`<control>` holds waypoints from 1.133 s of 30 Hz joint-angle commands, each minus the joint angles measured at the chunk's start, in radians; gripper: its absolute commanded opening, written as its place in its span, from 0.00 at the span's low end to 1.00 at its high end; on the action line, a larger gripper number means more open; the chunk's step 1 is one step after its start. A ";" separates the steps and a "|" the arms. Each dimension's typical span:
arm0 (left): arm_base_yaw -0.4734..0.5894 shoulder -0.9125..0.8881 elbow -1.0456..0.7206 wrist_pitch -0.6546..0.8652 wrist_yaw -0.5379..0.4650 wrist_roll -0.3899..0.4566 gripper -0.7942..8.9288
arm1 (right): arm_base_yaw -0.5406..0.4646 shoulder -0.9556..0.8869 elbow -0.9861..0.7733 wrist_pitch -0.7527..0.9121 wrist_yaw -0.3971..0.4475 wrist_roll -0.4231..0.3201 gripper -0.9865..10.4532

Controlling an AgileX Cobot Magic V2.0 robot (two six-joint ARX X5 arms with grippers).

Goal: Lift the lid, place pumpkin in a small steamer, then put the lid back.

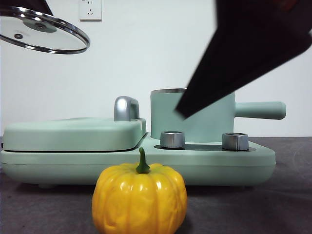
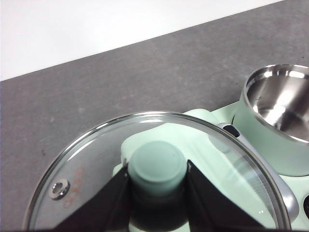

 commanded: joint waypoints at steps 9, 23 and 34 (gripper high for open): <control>0.012 -0.010 0.017 -0.024 0.004 0.002 0.10 | 0.032 0.194 0.018 0.119 -0.028 0.037 0.52; 0.035 -0.010 0.017 -0.025 0.004 0.007 0.10 | 0.051 0.351 0.020 0.201 -0.048 0.156 0.43; 0.037 -0.010 0.017 -0.023 0.004 0.008 0.10 | 0.033 0.137 0.210 -0.256 0.138 0.396 0.41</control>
